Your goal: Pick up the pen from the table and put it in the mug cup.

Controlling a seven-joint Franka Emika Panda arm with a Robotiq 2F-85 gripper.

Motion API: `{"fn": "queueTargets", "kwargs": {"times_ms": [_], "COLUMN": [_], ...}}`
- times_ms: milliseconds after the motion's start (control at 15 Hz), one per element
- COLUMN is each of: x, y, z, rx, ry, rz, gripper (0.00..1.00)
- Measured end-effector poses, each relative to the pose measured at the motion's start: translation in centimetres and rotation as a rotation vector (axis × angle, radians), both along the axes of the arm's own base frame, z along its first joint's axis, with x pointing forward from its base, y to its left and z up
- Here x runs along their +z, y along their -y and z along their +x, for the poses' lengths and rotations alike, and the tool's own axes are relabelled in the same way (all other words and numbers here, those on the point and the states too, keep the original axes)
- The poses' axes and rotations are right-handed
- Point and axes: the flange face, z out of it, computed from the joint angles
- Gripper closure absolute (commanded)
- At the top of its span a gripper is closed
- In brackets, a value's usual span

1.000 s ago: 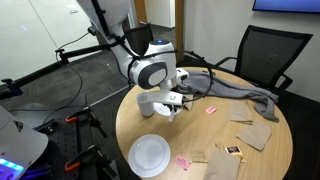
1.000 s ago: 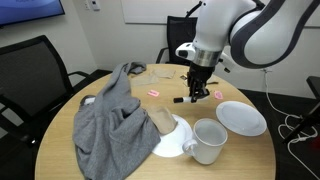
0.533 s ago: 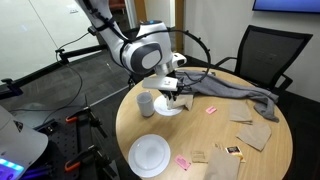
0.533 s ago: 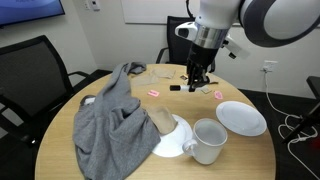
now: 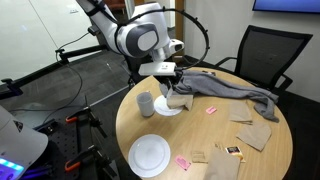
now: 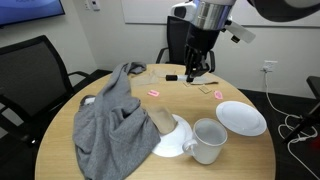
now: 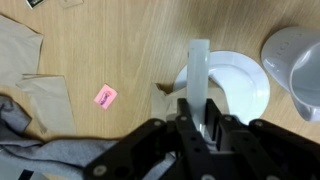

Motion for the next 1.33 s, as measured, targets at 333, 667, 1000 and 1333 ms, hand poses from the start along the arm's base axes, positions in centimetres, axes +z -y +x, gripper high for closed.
{"fn": "queueTargets", "kwargs": {"times_ms": [333, 667, 1000, 1333], "x": [-0.7, -0.9, -1.9, -2.4], "y": [0.1, -0.2, -1.9, -2.2], "z": [-0.2, -0.2, 0.2, 1.5], "rx": [-0.001, 0.017, 0.124, 0.229], "ry": [-0.012, -0.014, -0.002, 0.022], "rz": [0.001, 0.009, 0.102, 0.216], "gripper": [0.80, 0.95, 0.95, 0.95]}}
